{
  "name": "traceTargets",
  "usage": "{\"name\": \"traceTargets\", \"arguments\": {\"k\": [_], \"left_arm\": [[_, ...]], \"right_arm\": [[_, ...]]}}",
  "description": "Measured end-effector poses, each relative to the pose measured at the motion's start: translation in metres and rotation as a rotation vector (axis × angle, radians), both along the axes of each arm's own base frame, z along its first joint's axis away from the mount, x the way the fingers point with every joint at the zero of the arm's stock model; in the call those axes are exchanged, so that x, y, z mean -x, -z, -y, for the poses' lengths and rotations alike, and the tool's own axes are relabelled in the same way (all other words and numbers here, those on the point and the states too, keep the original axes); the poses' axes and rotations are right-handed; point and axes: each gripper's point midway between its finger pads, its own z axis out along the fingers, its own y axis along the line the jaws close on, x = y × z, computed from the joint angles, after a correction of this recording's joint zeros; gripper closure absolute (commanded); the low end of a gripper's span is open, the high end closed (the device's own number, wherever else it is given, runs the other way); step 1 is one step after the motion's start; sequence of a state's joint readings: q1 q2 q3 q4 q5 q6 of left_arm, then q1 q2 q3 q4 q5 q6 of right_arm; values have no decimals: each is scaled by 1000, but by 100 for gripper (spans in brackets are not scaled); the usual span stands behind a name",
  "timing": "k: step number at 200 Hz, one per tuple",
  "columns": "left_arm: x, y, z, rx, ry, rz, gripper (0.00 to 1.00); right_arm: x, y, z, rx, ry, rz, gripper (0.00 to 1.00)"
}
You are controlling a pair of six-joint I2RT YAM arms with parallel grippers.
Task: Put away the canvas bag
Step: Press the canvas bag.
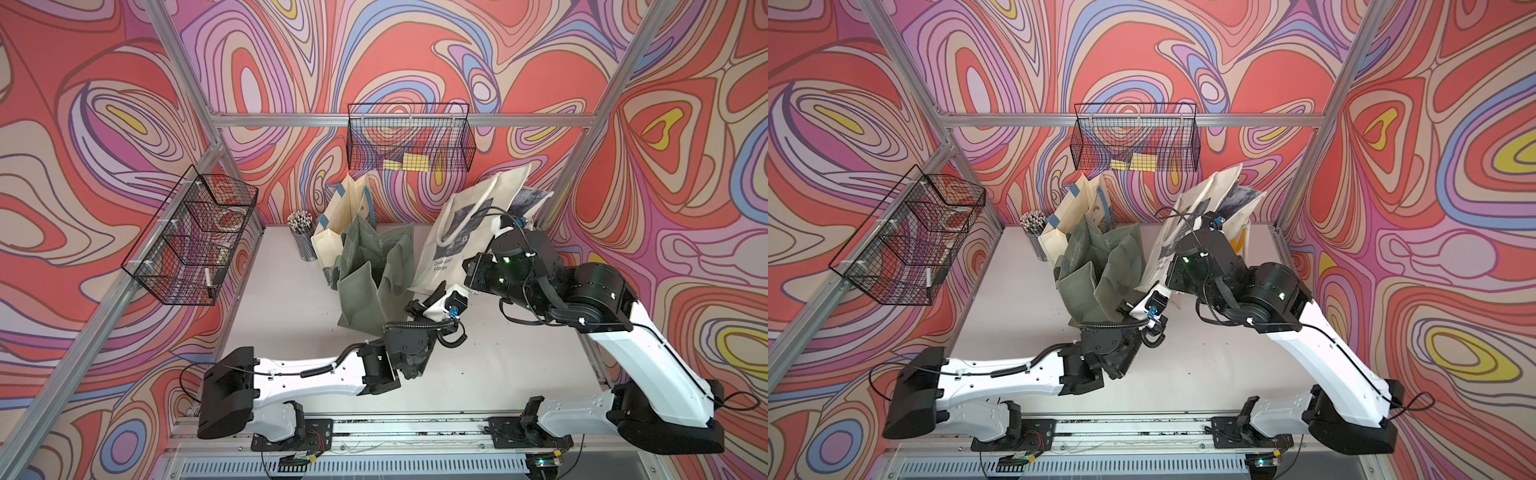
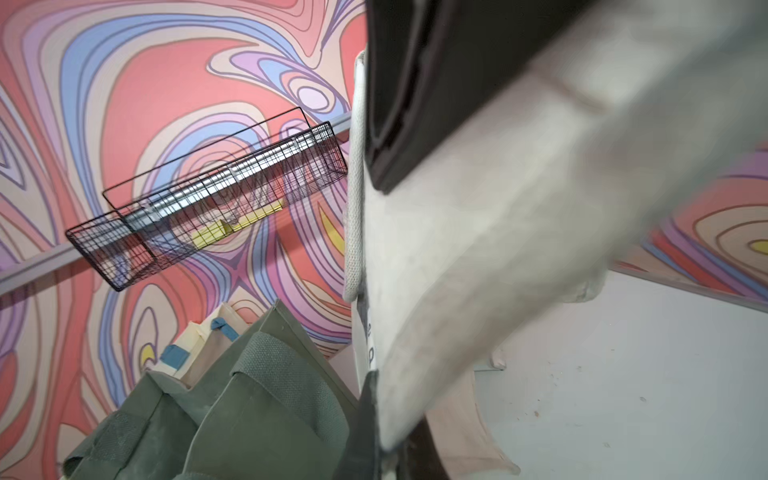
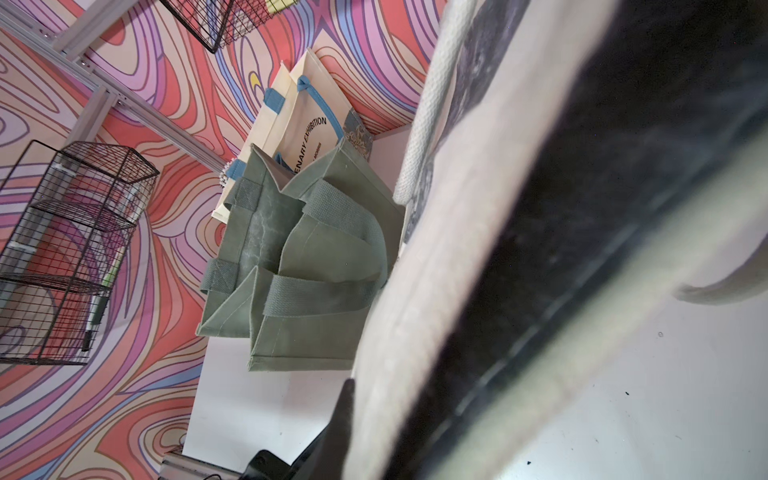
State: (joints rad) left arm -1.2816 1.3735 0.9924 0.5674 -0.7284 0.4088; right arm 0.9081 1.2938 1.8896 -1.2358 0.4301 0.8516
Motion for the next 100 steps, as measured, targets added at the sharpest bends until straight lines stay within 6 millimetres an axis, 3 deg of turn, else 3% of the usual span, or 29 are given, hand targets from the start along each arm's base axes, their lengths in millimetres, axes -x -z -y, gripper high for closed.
{"name": "traceTargets", "arguments": {"k": [31,100], "left_arm": [[10,-13,-2,-20,116,-109,100],[35,-6,-1,-23,246,-427,100]], "right_arm": [[2,-11,11,-1,0,52,60],[-7,-19,15,159,-49,140,49]]}}
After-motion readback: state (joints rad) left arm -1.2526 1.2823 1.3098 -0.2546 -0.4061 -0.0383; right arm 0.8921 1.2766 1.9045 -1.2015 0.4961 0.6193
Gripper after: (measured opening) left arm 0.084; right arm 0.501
